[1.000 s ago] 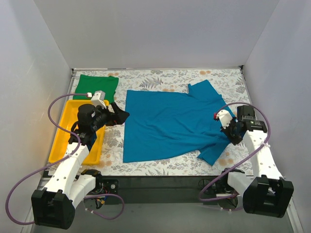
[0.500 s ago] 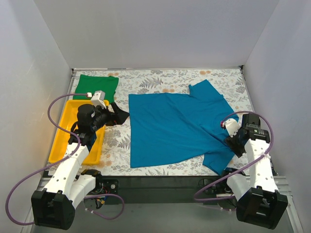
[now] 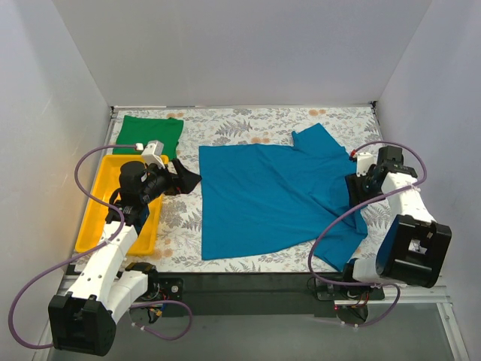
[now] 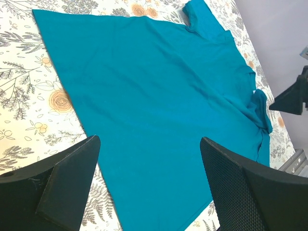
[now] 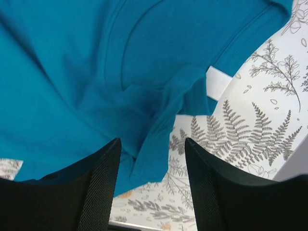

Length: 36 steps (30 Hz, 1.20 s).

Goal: Fold and stack the t-shirts
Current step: Flatten the tshirt out

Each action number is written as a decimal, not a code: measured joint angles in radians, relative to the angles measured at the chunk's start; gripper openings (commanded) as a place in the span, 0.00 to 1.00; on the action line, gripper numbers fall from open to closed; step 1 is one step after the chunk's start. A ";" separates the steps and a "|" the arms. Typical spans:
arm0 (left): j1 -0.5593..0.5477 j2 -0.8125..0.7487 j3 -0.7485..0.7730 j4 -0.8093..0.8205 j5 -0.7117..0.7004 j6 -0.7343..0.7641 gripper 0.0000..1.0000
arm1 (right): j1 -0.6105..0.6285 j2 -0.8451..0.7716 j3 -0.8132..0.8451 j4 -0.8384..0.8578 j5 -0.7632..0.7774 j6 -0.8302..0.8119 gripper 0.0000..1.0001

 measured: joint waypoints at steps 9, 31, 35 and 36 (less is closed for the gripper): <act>0.000 0.017 0.000 0.000 0.014 0.000 0.84 | -0.033 0.098 -0.036 0.137 0.045 0.069 0.16; -0.007 0.333 0.077 0.013 0.075 -0.081 0.76 | -0.242 -0.053 -0.112 0.133 -0.291 -0.277 0.80; -0.031 0.555 0.256 -0.021 0.014 -0.101 0.71 | -0.091 0.061 -0.034 0.149 -0.480 -0.286 0.80; -0.039 0.627 0.318 -0.032 -0.016 -0.101 0.71 | -0.045 0.086 -0.024 0.164 -0.514 -0.273 0.80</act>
